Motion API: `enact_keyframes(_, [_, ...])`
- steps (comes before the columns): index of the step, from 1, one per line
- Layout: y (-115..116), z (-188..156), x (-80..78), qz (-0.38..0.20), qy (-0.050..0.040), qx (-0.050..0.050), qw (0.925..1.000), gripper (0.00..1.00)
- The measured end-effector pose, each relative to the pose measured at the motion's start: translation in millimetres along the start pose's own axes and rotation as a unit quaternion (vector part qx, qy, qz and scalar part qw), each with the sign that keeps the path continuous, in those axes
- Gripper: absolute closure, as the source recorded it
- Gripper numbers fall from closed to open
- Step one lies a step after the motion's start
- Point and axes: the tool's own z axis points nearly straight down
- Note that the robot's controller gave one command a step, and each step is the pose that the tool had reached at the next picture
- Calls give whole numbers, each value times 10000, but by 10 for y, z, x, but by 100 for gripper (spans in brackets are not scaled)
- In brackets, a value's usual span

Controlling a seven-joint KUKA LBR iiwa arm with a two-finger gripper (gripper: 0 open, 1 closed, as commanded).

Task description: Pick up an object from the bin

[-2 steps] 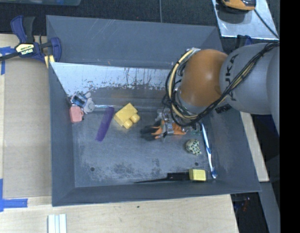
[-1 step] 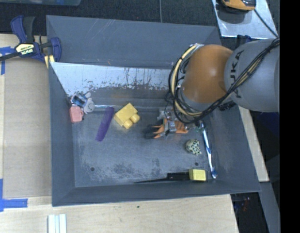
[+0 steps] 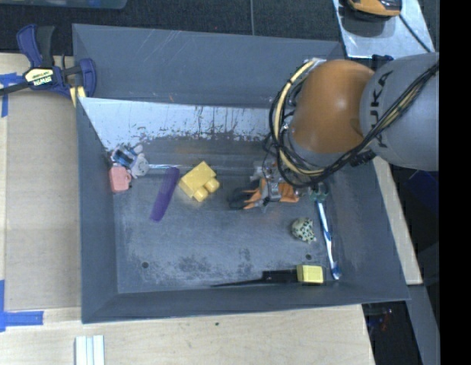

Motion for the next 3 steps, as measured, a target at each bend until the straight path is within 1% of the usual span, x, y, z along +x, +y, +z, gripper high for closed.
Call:
enact_keyframes(1, [0,-146,5,2,15,-1,10000,100])
enact_keyframes(2, [-3,-276,-14,7,-18,1,10000,100])
enact_keyframes(3, [-2,-399,1,7,20,-1,10000,100])
